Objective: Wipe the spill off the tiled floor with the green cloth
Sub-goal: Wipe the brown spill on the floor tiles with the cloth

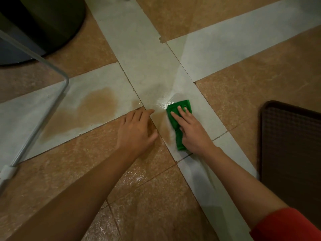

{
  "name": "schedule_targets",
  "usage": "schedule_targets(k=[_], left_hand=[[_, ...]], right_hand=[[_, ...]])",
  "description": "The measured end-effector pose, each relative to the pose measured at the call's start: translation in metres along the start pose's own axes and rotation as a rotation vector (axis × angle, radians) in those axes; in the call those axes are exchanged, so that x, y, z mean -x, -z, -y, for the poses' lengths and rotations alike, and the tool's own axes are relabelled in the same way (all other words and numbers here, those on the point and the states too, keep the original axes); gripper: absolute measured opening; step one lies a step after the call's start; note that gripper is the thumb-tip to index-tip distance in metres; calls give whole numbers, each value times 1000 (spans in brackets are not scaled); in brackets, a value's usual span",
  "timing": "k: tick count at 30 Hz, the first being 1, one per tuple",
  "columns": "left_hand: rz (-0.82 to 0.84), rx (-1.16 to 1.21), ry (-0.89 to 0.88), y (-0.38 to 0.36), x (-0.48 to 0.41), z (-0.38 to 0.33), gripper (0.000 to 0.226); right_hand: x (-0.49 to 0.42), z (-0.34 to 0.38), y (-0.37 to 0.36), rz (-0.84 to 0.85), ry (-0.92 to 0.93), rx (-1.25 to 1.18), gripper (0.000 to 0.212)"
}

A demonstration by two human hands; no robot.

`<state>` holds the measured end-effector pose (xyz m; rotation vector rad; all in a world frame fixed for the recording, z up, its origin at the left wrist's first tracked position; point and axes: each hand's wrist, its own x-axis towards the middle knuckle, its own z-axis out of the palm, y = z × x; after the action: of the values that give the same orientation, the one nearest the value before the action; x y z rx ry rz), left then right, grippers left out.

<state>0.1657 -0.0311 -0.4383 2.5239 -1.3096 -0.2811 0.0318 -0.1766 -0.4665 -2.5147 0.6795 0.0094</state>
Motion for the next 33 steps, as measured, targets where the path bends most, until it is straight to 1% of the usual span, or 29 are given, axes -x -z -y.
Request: schedule_targets(k=[3,5,8,10,12,13,15,17,18,20,23,26,28,31,33], left_hand=[[6,-20,-9,1,0,2,57],[10,-24,-5,4,-1,0,57],[6,-12,-4,8,-3,-3,56],[-1,2,2,8,-1,-2,56],[5,-11,2,7,3,1,56],[13,-24,4,7,6,4,56],[20,-42,15,7,8,12,57],[14,-45,34,10,9,17,57],[8,-45,41,11,8,17,57],[9,-42,46,12,7,13,57],[15,-32,18,8,6,3,57],[31,-35,-16,5,9,-4,56],[48,-40,-33,5,11,-4,56],[72,-34,-29,7,10,1,57],[71,-30,-2,8,9,5,58]], right_hand=[[-24,8,5,3,-144,26,71],[-36,20,7,12,-175,39,75],[-23,32,-2,36,-44,21,75],[-1,29,-12,14,44,-17,72],[13,19,-17,-25,49,-40,67],[13,14,-17,-46,16,-41,65],[3,15,-13,-66,-112,-62,64],[-10,23,-11,-72,-231,-85,68],[-14,29,-10,-73,-251,-81,70],[-11,37,-12,-47,-194,-73,70],[13,36,-20,-36,-28,-83,62],[26,25,-25,-54,41,-95,53],[16,24,-26,-79,-13,-97,51],[-3,35,-26,-45,-140,-60,53],[-3,43,-28,-27,-119,-31,54]])
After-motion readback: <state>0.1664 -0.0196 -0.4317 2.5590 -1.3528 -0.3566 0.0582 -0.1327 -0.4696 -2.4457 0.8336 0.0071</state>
